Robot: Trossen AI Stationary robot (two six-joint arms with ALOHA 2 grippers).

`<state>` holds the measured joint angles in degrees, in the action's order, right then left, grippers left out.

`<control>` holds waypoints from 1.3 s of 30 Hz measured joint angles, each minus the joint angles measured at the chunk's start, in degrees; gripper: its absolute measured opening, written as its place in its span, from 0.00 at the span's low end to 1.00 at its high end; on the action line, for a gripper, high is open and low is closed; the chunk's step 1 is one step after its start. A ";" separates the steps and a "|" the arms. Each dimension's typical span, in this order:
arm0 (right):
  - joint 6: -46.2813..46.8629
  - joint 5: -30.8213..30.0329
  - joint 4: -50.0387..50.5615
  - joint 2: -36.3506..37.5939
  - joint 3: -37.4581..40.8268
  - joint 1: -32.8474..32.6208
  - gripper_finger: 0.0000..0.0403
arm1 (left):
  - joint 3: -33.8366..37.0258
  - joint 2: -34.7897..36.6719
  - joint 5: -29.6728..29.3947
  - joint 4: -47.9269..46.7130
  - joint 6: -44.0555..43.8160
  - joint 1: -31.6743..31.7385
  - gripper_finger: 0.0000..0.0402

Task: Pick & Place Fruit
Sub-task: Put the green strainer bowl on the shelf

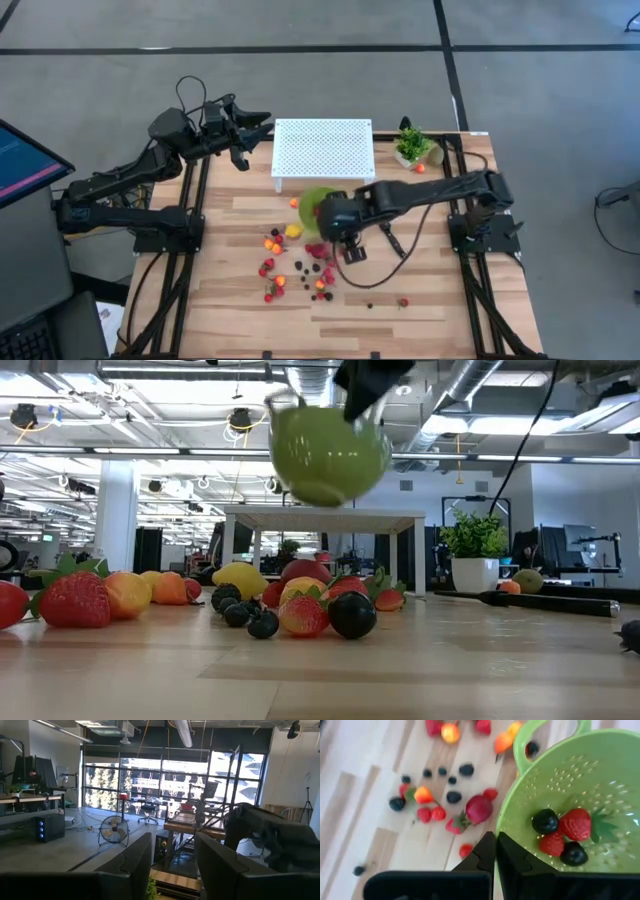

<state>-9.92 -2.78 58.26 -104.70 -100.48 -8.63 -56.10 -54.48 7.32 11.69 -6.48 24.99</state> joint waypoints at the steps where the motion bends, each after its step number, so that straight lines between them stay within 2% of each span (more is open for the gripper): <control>1: -0.07 0.01 0.06 0.70 -0.39 0.37 0.00 | -0.01 0.00 0.00 0.00 0.00 -0.01 0.35; 7: -2.24 -0.05 -0.03 3.62 -3.81 4.32 0.00 | -0.01 0.00 0.00 0.00 0.00 -0.02 0.35; 13: -6.22 0.01 1.11 3.04 -6.48 10.94 0.00 | 0.00 0.00 0.02 0.02 0.00 0.00 0.35; 23: -13.76 -0.21 3.36 -2.07 -11.29 20.46 0.00 | 0.00 0.00 0.01 0.00 0.00 -0.01 0.35; 32: -17.50 -0.49 11.11 -9.76 -21.47 24.79 0.00 | 0.00 0.00 0.00 0.00 0.00 0.00 0.35; 39: -17.22 -0.95 14.46 -13.66 -22.34 26.00 0.00 | -0.01 0.00 0.01 0.02 0.00 0.00 0.35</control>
<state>-27.14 -3.73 72.72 -118.35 -122.83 17.37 -56.11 -54.48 7.33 11.70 -6.48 24.99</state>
